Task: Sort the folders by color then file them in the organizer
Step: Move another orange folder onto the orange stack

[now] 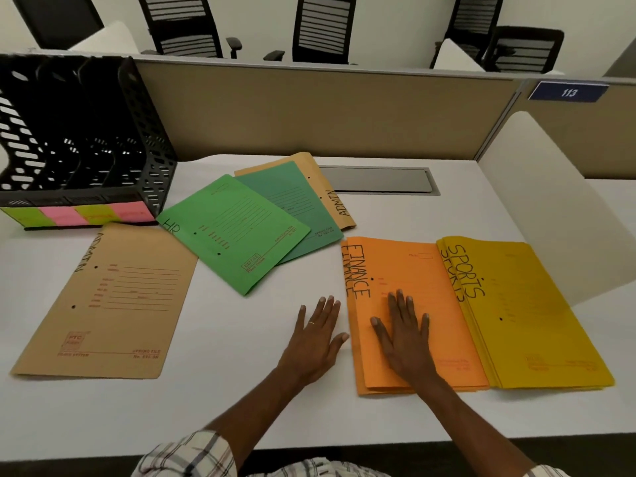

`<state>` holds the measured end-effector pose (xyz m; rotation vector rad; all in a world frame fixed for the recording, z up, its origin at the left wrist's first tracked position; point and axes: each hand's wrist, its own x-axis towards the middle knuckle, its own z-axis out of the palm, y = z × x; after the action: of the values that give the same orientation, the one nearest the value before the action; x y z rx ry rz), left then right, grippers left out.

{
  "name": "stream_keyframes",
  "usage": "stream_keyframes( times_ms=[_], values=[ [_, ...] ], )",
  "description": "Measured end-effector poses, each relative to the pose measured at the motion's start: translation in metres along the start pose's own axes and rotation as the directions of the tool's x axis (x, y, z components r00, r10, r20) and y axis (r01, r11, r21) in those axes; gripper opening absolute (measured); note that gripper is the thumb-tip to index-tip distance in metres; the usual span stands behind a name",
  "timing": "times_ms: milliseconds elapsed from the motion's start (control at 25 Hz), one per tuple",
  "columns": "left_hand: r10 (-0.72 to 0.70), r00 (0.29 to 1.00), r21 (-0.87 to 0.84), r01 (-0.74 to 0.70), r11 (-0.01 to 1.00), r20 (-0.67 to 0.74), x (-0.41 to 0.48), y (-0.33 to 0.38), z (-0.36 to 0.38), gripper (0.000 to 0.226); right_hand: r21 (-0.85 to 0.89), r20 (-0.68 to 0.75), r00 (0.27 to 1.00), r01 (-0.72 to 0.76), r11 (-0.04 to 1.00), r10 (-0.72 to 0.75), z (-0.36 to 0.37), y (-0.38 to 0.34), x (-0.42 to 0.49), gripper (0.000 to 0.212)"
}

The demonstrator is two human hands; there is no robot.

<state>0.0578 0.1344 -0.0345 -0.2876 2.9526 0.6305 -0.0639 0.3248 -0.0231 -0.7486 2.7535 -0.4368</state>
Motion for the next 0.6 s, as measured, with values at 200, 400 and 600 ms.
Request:
stream_keyframes(
  times_ms=[200,400,600],
  values=[
    [-0.077,0.992,0.077,0.085,0.993,-0.097,-0.011,-0.055,-0.027,0.070,-0.024,-0.026,0.990,0.136,0.990,-0.137,0.018,-0.067,0.017,0.075],
    [-0.099,0.987,0.105,0.112,0.988,-0.123,-0.025,-0.120,-0.055,0.070,-0.027,-0.055,0.974,0.217,0.976,-0.218,0.050,-0.144,0.030,0.073],
    [-0.108,0.990,0.154,0.122,0.980,-0.095,-0.042,-0.184,-0.079,0.071,-0.094,0.000,0.966,0.257,0.962,-0.258,0.074,-0.211,0.040,0.076]
  ],
)
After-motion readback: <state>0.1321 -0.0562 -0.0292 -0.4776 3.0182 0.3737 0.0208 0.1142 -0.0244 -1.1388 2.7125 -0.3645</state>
